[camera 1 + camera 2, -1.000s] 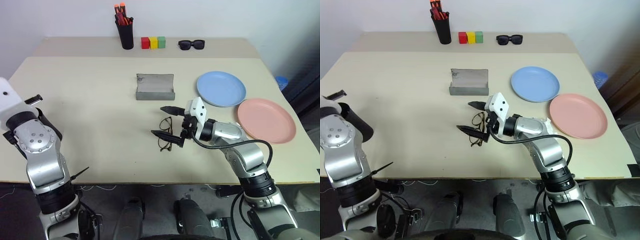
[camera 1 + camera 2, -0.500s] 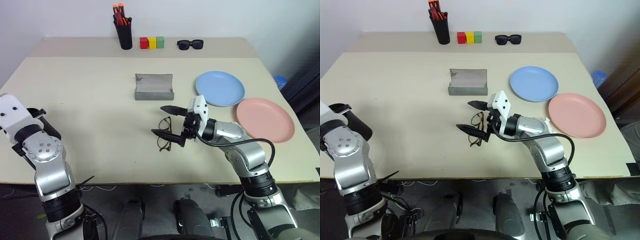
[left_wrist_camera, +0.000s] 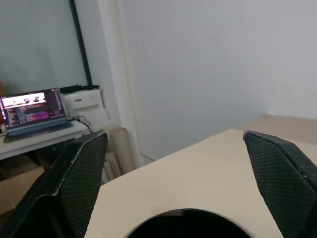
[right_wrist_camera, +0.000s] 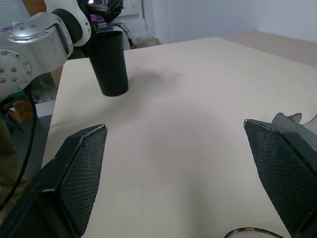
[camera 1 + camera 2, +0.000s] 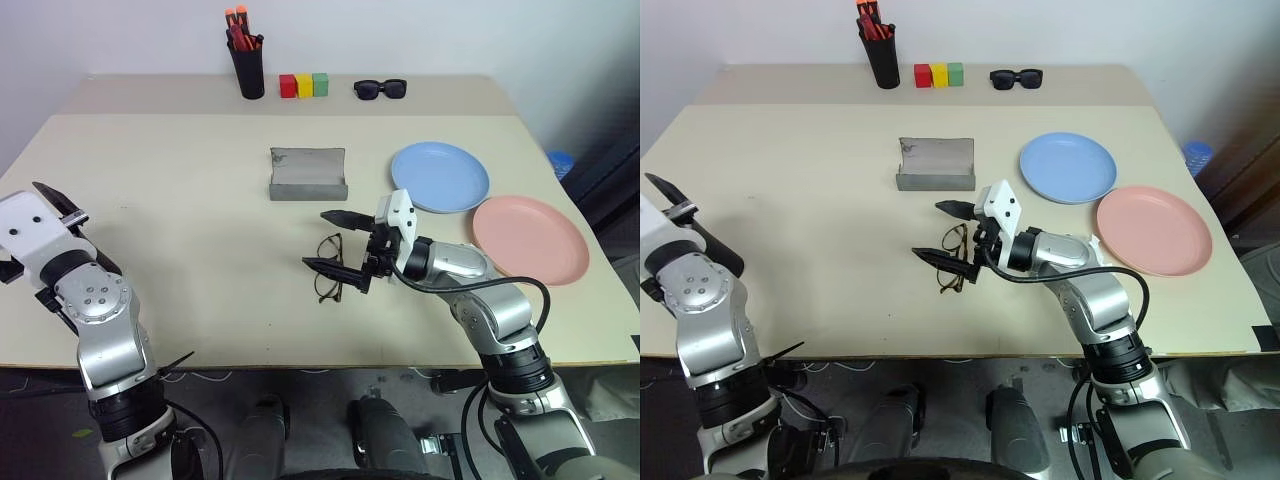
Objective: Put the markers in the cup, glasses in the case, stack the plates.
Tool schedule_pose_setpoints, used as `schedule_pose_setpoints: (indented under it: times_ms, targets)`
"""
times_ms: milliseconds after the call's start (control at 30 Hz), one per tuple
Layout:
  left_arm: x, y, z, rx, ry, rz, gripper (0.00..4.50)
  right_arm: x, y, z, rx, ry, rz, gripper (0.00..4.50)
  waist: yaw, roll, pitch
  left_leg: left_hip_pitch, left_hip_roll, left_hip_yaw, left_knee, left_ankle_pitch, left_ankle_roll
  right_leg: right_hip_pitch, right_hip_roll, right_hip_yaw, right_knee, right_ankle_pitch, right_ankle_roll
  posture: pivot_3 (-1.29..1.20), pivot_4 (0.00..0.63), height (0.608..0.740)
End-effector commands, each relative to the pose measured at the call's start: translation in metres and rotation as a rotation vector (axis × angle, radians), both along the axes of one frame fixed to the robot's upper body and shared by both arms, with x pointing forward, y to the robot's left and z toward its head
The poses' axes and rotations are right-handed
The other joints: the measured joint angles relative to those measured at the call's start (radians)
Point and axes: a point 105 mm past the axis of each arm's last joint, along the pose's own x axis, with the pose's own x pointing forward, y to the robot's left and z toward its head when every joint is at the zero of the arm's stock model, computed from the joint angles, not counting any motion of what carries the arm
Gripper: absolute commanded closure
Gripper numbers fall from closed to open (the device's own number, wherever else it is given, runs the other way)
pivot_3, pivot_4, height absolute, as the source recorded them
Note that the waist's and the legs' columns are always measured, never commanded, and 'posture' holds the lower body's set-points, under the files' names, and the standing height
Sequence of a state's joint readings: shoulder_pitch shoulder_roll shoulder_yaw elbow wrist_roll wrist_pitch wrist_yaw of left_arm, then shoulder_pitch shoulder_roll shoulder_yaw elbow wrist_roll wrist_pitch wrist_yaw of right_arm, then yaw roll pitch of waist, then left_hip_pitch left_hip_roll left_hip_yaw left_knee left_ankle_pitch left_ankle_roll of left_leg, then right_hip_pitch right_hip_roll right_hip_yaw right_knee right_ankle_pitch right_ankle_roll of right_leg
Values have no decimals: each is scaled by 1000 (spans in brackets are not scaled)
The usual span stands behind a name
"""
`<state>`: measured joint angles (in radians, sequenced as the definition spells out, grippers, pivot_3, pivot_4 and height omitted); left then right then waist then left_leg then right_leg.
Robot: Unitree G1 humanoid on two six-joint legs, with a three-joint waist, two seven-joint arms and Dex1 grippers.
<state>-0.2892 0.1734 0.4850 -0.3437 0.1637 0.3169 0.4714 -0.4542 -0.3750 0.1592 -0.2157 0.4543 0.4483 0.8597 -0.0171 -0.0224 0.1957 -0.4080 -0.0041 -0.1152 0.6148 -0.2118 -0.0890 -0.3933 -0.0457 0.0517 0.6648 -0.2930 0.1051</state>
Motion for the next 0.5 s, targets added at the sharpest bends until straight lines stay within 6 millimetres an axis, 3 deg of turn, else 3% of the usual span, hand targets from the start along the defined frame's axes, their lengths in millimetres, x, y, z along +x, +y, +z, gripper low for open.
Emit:
schedule_pose_setpoints:
  times_ms: [33, 167, 267, 367, 500]
  targets:
    - [1, -5, 12, 15, -55, -25, 30, -4, 3, 17, 23, -67, 20, 0, 0, 0, 0, 0, 0, 0, 0, 0, 0, 0, 0, 0, 0, 0, 0, 0, 150, 740]
    - [23, -32, 29, 45, -80, -213, 30, -2, 1, 14, 4, -65, 6, 0, 2, 0, 0, 0, 0, 0, 0, 0, 0, 0, 0, 0, 0, 0, 0, 0, 150, 740]
    - [53, -74, 38, 87, -27, -490, 30, 11, -4, 10, -25, -71, -84, 0, 5, 0, 0, 0, 0, 0, 0, 0, 0, 1, 0, 0, -1, 0, 0, 0, 150, 740]
    - [84, -120, 22, 104, 177, -769, 30, 44, -21, 5, -120, -132, -300, 0, 0, 0, 0, 0, -1, 0, 0, 0, 0, 0, 0, 0, 0, 0, 0, 0, 150, 740]
    - [104, -163, 0, 144, 380, -1037, 30, 63, -42, 1, -206, -161, -434, 0, -6, 0, 0, 0, 0, 0, -1, 0, 0, -1, 0, 0, 0, 0, 0, 0, 150, 740]
